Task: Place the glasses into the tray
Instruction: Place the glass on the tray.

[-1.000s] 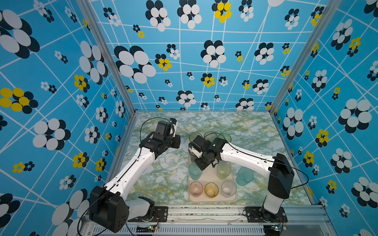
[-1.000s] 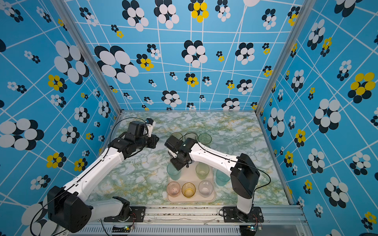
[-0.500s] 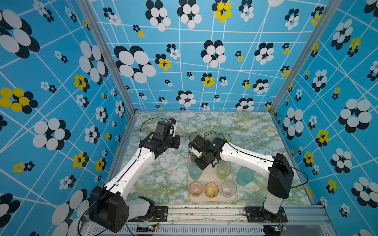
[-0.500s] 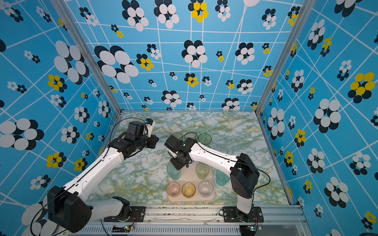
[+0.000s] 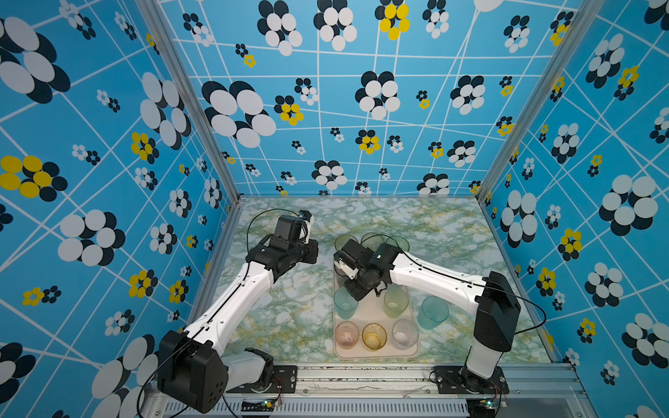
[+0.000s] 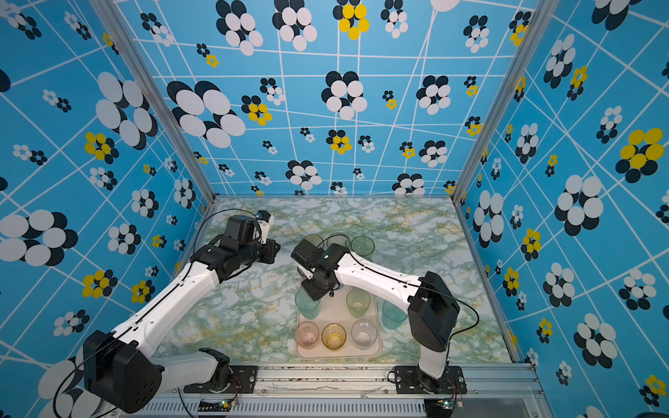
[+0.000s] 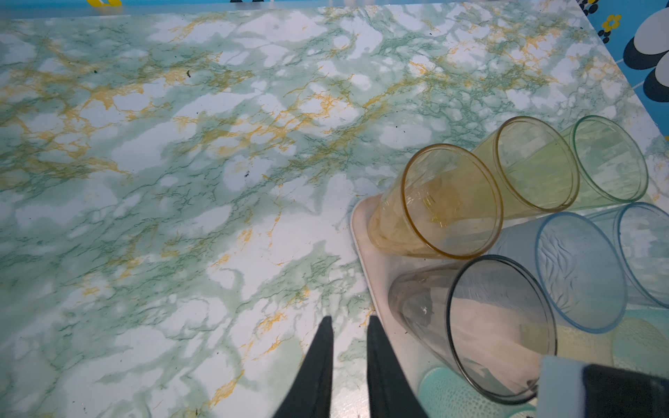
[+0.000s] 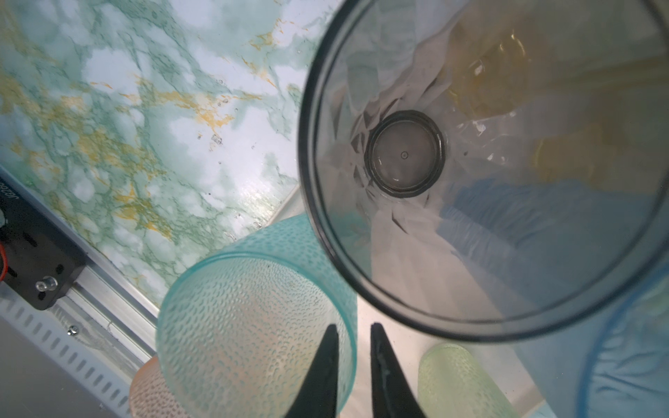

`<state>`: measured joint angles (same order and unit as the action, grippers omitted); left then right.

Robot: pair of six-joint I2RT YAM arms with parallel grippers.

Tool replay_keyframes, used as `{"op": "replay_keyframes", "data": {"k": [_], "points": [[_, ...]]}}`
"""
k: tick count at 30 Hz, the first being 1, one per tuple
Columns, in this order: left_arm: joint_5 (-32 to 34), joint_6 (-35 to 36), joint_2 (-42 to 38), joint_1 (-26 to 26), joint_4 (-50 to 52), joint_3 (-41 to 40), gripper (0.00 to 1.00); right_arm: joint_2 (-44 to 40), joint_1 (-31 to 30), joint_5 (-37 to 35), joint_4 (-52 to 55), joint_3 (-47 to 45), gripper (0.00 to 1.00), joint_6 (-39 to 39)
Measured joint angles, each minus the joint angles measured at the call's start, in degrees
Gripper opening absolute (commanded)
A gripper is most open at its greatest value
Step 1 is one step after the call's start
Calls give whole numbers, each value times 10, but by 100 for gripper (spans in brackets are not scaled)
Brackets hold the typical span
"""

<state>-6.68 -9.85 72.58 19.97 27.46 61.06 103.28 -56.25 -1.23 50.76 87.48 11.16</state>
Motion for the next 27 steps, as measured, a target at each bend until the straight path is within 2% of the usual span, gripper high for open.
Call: {"op": "replay_keyframes", "data": {"k": [15,21,27], "points": [[0,0,-9,-1,3,-3,18,-102,0,-34,28,-24,21,4],[-2,0,-30,4,19,-2,18,-240,21,-89,26,-87,26,38],[15,13,-26,68,54,41,18,-410,121,-178,33,-148,29,90]]}}
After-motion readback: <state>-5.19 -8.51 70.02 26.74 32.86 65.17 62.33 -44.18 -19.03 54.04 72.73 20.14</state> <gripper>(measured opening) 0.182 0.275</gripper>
